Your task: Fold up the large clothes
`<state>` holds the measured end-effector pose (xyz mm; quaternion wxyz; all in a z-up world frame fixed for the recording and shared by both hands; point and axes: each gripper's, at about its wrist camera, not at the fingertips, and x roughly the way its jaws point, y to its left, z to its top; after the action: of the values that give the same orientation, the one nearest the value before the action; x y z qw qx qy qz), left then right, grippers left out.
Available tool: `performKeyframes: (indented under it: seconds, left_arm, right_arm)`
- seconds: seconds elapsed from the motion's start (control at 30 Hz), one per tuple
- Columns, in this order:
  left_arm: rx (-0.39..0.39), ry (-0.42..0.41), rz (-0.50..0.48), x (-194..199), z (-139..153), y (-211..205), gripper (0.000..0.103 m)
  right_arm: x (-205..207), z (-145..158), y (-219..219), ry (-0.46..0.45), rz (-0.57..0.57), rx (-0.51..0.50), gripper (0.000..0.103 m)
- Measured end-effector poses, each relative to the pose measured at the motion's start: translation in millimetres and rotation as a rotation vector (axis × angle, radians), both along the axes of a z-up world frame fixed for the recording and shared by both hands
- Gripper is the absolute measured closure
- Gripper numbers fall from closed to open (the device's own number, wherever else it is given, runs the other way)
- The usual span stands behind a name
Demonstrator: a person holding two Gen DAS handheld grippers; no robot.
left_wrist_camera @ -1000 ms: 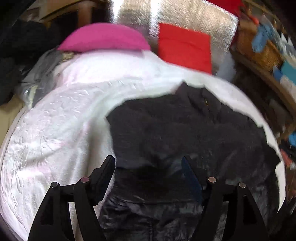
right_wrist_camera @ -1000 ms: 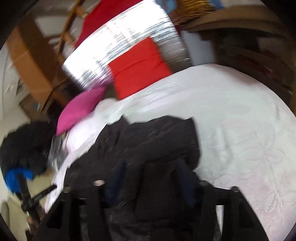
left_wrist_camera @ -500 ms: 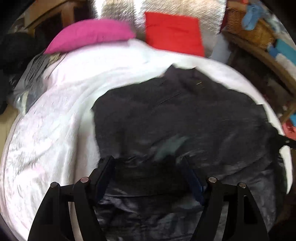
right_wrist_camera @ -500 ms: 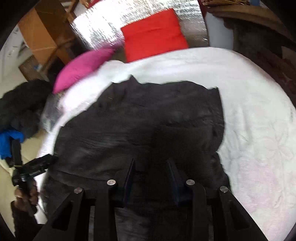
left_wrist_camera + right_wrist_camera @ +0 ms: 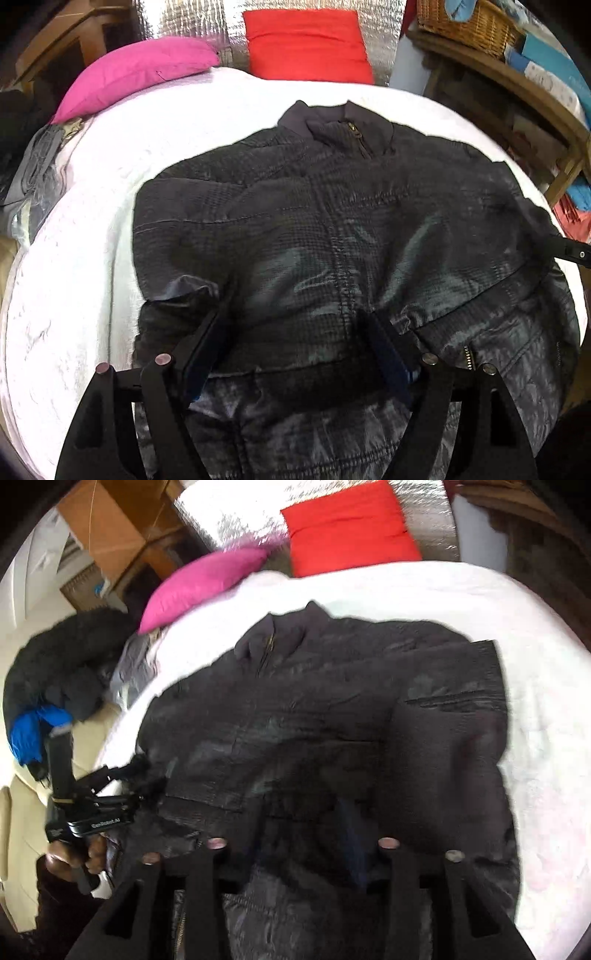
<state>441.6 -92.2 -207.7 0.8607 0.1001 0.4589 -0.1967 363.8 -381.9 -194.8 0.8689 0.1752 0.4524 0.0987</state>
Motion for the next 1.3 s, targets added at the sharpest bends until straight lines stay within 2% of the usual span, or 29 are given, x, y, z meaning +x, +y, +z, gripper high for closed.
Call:
performKeyframes:
  seconds: [0.27,0.33,0.4,0.47,0.6,0.7,0.83,1.03,1.1,1.23,1.3]
  left_arm:
    - [-0.025,-0.117,0.037,-52.6,17.7,37.5,0.023]
    - [-0.036,-0.125,0.057,-65.7,14.9,48.1,0.023]
    - [-0.055,-0.128,0.073,-86.2,11.7,62.0,0.023]
    - [-0.076,-0.127,0.093,-105.6,7.1,76.7,0.021]
    - [-0.116,-0.1,0.137,-142.3,-5.6,102.9,0.018]
    - [-0.15,-0.054,0.168,-170.0,-15.0,124.5,0.018]
    - [-0.143,0.012,0.216,-195.1,-29.4,145.1,0.018]
    - [-0.175,0.199,0.257,-231.9,-61.3,168.7,0.018]
    - [-0.178,0.261,0.248,-237.6,-74.1,167.3,0.018]
    - [-0.125,0.377,0.215,-237.3,-101.6,152.0,0.017]
    - [-0.11,0.395,0.211,-235.6,-110.3,148.8,0.017]
  right_arm:
    - [-47.7,6.0,-32.5,-0.006,-0.068,0.001,0.048]
    - [-63.4,5.8,-37.8,-0.008,-0.083,0.001,0.047]
    - [-78.7,5.1,-42.9,-0.014,-0.093,0.009,0.04]
    - [-98.5,3.2,-44.5,-0.023,-0.102,0.015,0.038]
    - [-133.8,-3.6,-45.1,-0.027,-0.11,0.038,0.033]
    - [-162.0,-12.2,-42.8,-0.014,-0.119,0.053,0.033]
    - [-191.6,-25.3,-40.3,0.03,-0.114,0.059,0.032]
    - [-231.7,-52.7,-31.4,0.135,-0.071,0.019,0.03]
    - [-240.2,-62.6,-28.0,0.181,-0.049,-0.015,0.03]
    - [-248.4,-81.4,-25.8,0.259,-0.024,-0.064,0.03]
    - [-248.2,-93.8,-27.4,0.309,-0.02,-0.082,0.03]
